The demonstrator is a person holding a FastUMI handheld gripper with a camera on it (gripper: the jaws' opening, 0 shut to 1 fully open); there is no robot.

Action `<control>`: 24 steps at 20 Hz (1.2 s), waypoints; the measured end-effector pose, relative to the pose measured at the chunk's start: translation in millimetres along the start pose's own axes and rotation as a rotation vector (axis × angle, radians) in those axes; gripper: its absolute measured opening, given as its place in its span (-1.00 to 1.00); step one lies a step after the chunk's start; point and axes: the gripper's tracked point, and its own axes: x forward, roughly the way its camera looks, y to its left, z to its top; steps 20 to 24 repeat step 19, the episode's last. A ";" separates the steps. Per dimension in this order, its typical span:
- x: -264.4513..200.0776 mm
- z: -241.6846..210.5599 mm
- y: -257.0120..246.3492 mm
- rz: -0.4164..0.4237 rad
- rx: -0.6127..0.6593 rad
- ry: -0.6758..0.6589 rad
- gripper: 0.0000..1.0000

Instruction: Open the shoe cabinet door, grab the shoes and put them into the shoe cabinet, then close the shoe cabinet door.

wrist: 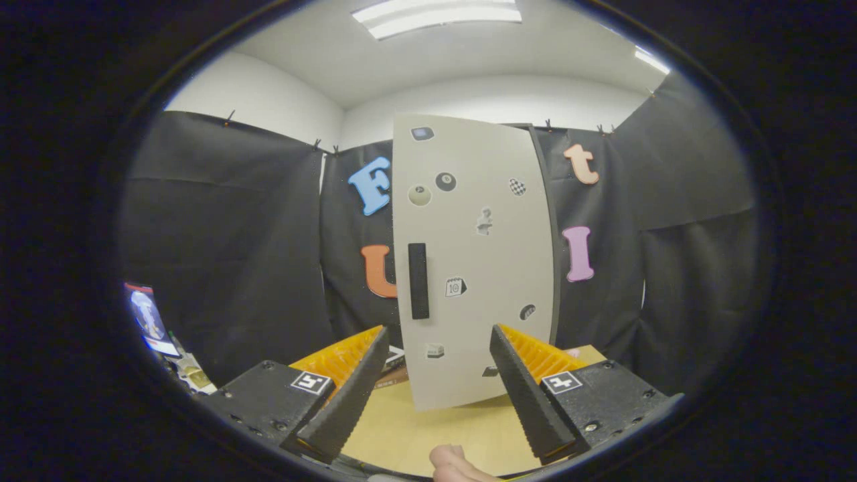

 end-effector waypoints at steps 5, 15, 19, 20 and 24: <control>-34.2 -0.1 -7.2 -0.042 0.029 -0.056 0.98; -50.0 -30.3 -9.6 -0.052 -0.031 -0.025 0.98; -45.4 -40.8 -7.0 -0.049 -0.031 -0.002 0.99; -45.4 -40.8 -7.0 -0.049 -0.031 -0.002 0.99; -45.4 -40.8 -7.0 -0.049 -0.031 -0.002 0.99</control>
